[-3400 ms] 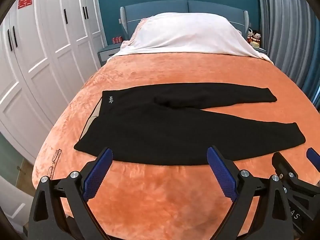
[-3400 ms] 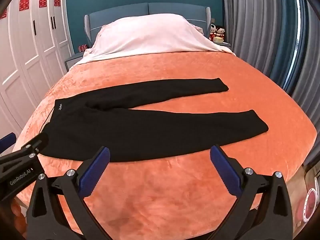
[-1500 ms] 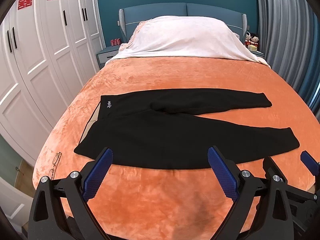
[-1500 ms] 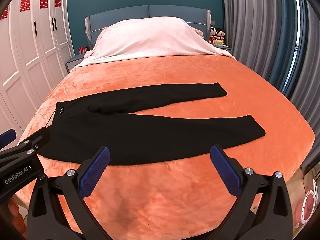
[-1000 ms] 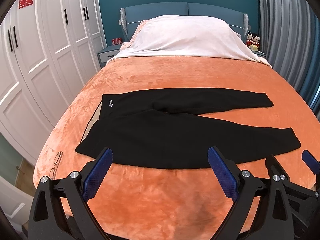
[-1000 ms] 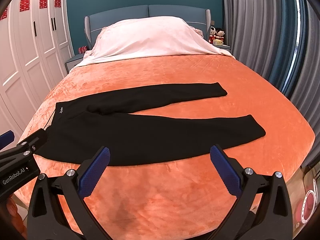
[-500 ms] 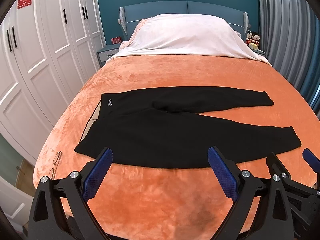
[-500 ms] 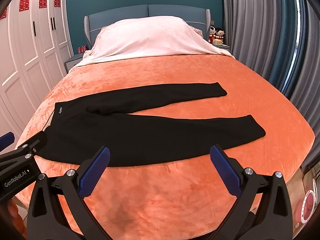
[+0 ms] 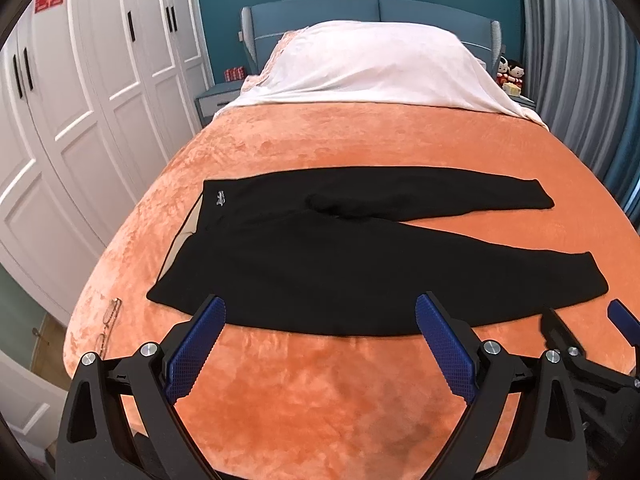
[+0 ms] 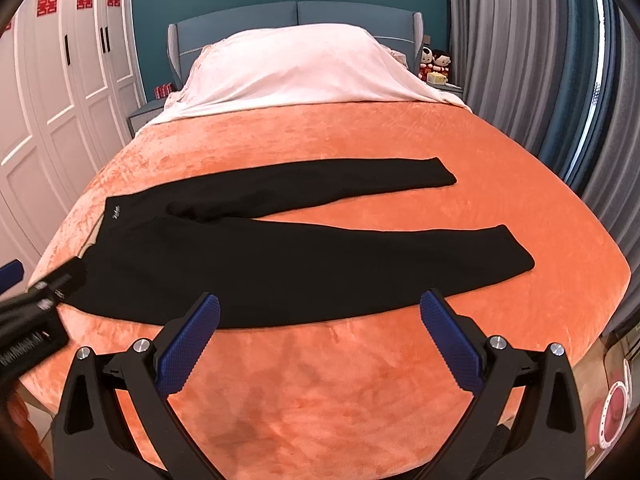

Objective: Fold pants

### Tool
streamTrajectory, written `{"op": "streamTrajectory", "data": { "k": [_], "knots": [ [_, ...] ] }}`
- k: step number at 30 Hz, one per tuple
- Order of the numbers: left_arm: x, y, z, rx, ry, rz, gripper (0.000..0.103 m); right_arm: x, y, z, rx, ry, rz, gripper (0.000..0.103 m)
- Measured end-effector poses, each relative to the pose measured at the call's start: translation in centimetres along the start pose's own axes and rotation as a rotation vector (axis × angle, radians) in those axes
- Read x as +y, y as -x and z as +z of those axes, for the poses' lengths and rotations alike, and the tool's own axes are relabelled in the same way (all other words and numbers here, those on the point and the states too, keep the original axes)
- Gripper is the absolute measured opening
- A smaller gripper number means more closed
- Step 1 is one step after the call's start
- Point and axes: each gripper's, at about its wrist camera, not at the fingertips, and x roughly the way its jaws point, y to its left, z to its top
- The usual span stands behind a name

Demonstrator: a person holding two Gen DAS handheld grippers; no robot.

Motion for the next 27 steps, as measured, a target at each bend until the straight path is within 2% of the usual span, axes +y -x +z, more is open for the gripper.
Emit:
{"op": "streamTrajectory", "data": {
  "k": [3, 7, 10, 13, 15, 19, 22, 25, 27],
  "knots": [
    [2.1, -3.1, 0.6, 0.052, 0.05, -0.013, 0.094, -1.3, -2.2, 0.1, 0.024, 0.002, 0.008, 0.098],
    [7.2, -10.1, 2.5, 0.131, 0.182, -0.017, 0.094, -6.3, -7.8, 2.3, 0.058, -0.029, 0.031, 0.098],
    [11.2, -15.4, 5.0, 0.096, 0.24, 0.094, 0.094, -10.8, -13.1, 5.8, 0.05, -0.018, -0.017, 0.098],
    [14.3, -20.3, 7.7, 0.106, 0.271, 0.147, 0.094, -15.3, -19.0, 10.4, 0.023, 0.008, -0.071, 0.098],
    [16.0, -23.8, 10.0, 0.128, 0.257, 0.169, 0.094, -18.5, -24.0, 13.7, 0.034, 0.004, -0.107, 0.098],
    [18.8, -32.0, 14.6, 0.239, 0.171, 0.189, 0.094, -23.8, -32.1, 18.4, 0.087, -0.104, -0.062, 0.098],
    [20.4, -36.7, 16.5, 0.258, 0.133, 0.24, 0.094, -26.4, -38.0, 20.8, 0.14, -0.156, -0.06, 0.098],
    [22.6, -40.8, 17.5, 0.312, 0.18, 0.217, 0.094, -27.7, -42.3, 22.4, 0.176, -0.164, -0.066, 0.098],
    [23.9, -43.7, 17.7, 0.379, 0.223, 0.19, 0.094, -28.4, -44.8, 23.0, 0.206, -0.184, -0.06, 0.098]
  ]
}}
